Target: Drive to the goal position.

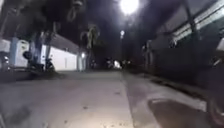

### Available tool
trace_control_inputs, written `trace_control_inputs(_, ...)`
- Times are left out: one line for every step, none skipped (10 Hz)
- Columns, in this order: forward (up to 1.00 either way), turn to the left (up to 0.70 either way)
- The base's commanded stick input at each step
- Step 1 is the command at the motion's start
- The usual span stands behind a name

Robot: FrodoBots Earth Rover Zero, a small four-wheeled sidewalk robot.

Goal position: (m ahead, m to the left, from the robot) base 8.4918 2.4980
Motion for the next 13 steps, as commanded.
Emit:
trace_control_inputs(0.70,0.00)
trace_control_inputs(0.70,0.00)
trace_control_inputs(0.70,0.00)
trace_control_inputs(0.70,0.00)
trace_control_inputs(0.70,0.00)
trace_control_inputs(0.70,0.00)
trace_control_inputs(0.70,0.00)
trace_control_inputs(0.70,0.00)
trace_control_inputs(0.70,0.00)
trace_control_inputs(0.70,0.00)
trace_control_inputs(0.70,0.00)
trace_control_inputs(0.70,-0.01)
trace_control_inputs(0.70,-0.33)
